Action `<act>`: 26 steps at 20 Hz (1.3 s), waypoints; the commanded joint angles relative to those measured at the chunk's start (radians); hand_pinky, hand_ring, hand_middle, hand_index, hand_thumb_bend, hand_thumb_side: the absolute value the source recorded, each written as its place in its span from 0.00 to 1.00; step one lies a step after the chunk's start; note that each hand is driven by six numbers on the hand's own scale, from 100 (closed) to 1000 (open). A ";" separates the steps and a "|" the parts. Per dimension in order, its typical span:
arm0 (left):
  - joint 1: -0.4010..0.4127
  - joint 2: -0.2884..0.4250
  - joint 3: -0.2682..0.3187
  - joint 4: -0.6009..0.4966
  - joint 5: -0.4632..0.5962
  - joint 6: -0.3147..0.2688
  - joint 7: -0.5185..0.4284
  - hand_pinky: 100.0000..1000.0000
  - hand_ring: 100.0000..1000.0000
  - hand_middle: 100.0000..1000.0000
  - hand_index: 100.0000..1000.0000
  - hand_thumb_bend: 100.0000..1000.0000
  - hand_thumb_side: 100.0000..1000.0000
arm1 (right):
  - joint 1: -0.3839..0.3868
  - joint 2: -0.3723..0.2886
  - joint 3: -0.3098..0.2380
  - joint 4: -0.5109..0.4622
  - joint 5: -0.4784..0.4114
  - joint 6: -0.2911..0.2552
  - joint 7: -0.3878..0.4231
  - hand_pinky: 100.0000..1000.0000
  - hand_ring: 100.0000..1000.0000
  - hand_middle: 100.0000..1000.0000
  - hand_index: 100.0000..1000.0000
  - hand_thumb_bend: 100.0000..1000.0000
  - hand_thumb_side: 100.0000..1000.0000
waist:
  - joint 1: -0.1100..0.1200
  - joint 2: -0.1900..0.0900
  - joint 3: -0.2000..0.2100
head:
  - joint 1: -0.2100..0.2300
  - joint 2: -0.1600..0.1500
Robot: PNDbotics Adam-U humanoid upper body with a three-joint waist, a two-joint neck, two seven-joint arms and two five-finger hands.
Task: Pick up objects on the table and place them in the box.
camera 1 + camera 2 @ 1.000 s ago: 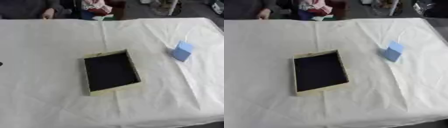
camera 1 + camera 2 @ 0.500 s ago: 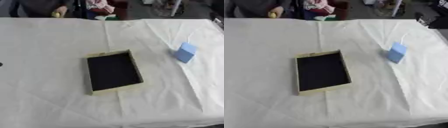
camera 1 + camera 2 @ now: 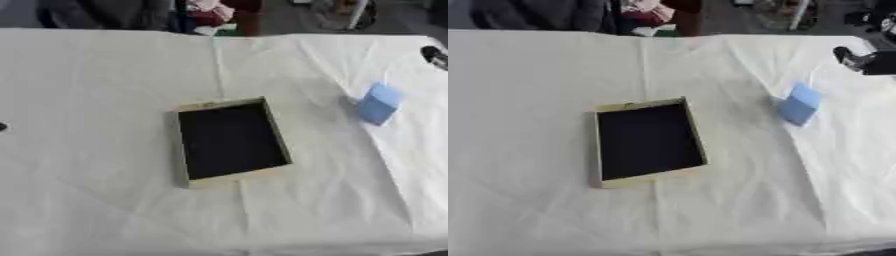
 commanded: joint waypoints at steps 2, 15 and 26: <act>-0.017 0.009 -0.003 -0.014 -0.004 0.000 -0.007 0.68 0.39 0.41 0.61 0.40 0.74 | 0.010 -0.025 -0.025 0.010 0.026 0.000 0.011 0.92 0.96 0.90 1.00 0.11 0.52 | -0.002 -0.007 0.005 | 0.001 -0.008; -0.027 0.004 -0.005 -0.017 -0.002 -0.001 -0.018 0.69 0.39 0.42 0.62 0.40 0.74 | 0.046 0.006 -0.031 0.032 0.047 0.006 0.004 0.91 0.96 0.90 1.00 0.10 0.55 | 0.001 0.000 0.016 | -0.008 -0.004; -0.032 0.002 -0.011 -0.017 0.000 -0.002 -0.032 0.69 0.39 0.42 0.62 0.40 0.75 | 0.020 0.018 -0.009 0.038 0.059 0.000 0.030 0.91 0.96 0.90 1.00 0.08 0.58 | 0.007 0.003 0.025 | -0.027 -0.008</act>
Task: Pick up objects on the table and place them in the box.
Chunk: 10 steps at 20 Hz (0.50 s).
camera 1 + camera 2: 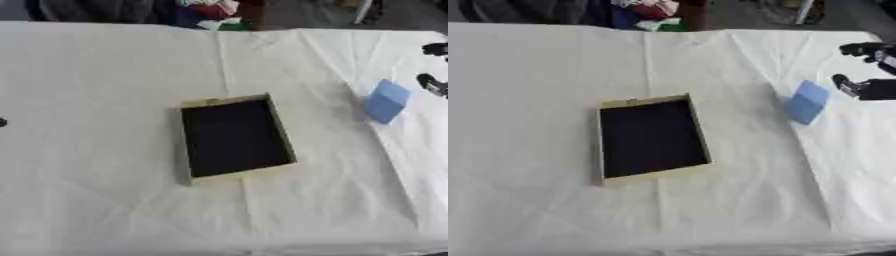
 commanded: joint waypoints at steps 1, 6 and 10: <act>-0.015 0.006 -0.005 -0.017 0.000 -0.001 -0.007 0.69 0.39 0.42 0.62 0.40 0.75 | -0.018 -0.033 -0.002 0.002 0.011 -0.001 0.009 0.91 0.96 0.90 1.00 0.08 0.58 | 0.004 -0.011 0.002 | -0.008 -0.009; -0.015 0.006 -0.006 -0.017 0.002 -0.002 -0.011 0.69 0.39 0.42 0.62 0.40 0.75 | -0.032 -0.031 0.007 0.004 0.018 -0.002 0.018 0.92 0.96 0.90 1.00 0.07 0.59 | 0.006 -0.010 0.003 | -0.011 -0.010; -0.016 0.005 -0.006 -0.017 0.002 -0.002 -0.012 0.69 0.39 0.42 0.62 0.40 0.75 | -0.038 -0.027 0.014 0.012 0.026 0.003 0.025 0.92 0.96 0.91 1.00 0.07 0.60 | 0.007 -0.007 0.004 | -0.013 -0.012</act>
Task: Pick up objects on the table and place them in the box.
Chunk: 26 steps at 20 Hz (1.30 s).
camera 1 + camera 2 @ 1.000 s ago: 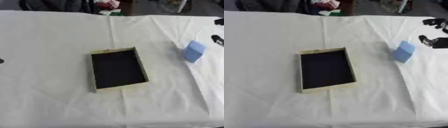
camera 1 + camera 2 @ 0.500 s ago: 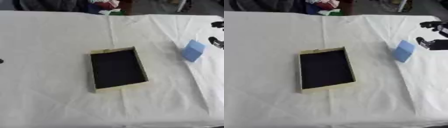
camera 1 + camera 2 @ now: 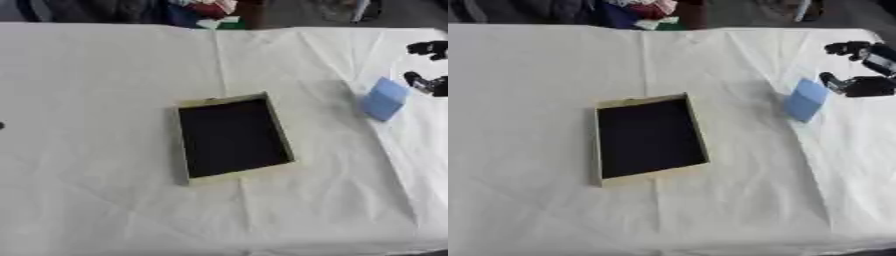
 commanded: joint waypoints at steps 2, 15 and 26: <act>-0.015 0.005 -0.001 -0.017 0.002 -0.001 -0.005 0.69 0.39 0.42 0.62 0.40 0.75 | -0.011 -0.031 -0.004 0.014 0.018 0.007 0.010 0.93 0.97 0.92 1.00 0.07 0.61 | 0.001 -0.008 0.001 | -0.004 -0.012; -0.017 0.003 -0.002 -0.019 0.003 -0.001 -0.009 0.69 0.39 0.42 0.62 0.40 0.75 | -0.023 -0.011 0.015 0.049 0.036 0.009 0.039 0.92 0.97 0.92 1.00 0.07 0.64 | 0.005 -0.001 0.012 | -0.010 -0.022; -0.017 0.002 -0.002 -0.019 0.003 -0.001 -0.010 0.69 0.38 0.42 0.62 0.40 0.75 | -0.028 -0.004 0.024 0.063 0.054 0.007 0.052 0.93 0.97 0.92 1.00 0.08 0.64 | 0.005 0.002 0.018 | -0.010 -0.023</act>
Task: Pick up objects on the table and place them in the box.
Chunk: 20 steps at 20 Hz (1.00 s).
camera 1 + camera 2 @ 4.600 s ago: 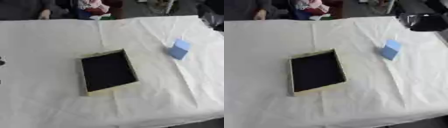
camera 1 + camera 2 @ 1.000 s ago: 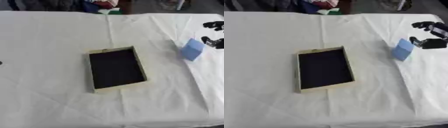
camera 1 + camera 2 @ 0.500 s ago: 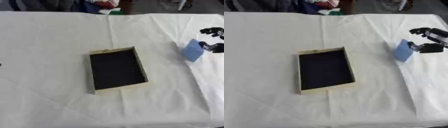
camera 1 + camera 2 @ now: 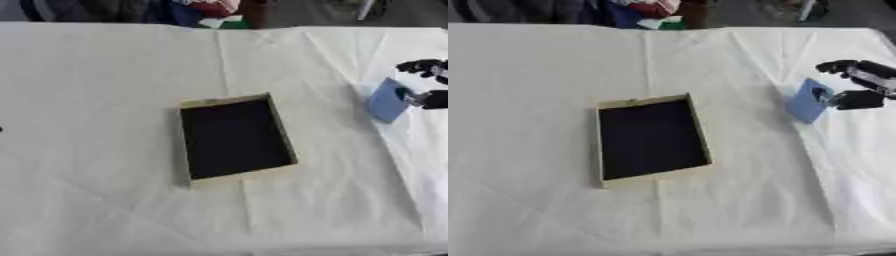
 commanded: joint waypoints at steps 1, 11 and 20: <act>-0.014 0.003 -0.002 -0.019 0.002 -0.001 -0.003 0.69 0.38 0.42 0.62 0.40 0.75 | -0.010 -0.030 -0.009 0.003 0.011 0.000 0.002 0.93 0.97 0.92 1.00 0.08 0.65 | 0.000 -0.010 0.000 | -0.002 -0.014; -0.014 0.003 -0.001 -0.019 0.002 -0.001 -0.002 0.69 0.38 0.42 0.62 0.40 0.75 | -0.011 -0.021 -0.001 0.020 0.036 -0.001 0.010 0.94 0.98 0.93 1.00 0.09 0.65 | -0.001 -0.007 0.003 | -0.002 -0.014; -0.014 0.002 -0.001 -0.020 0.002 -0.001 -0.003 0.69 0.38 0.42 0.62 0.40 0.75 | -0.012 -0.018 0.000 0.024 0.049 -0.004 0.014 0.95 0.98 0.93 1.00 0.09 0.66 | -0.002 -0.006 0.005 | 0.000 -0.015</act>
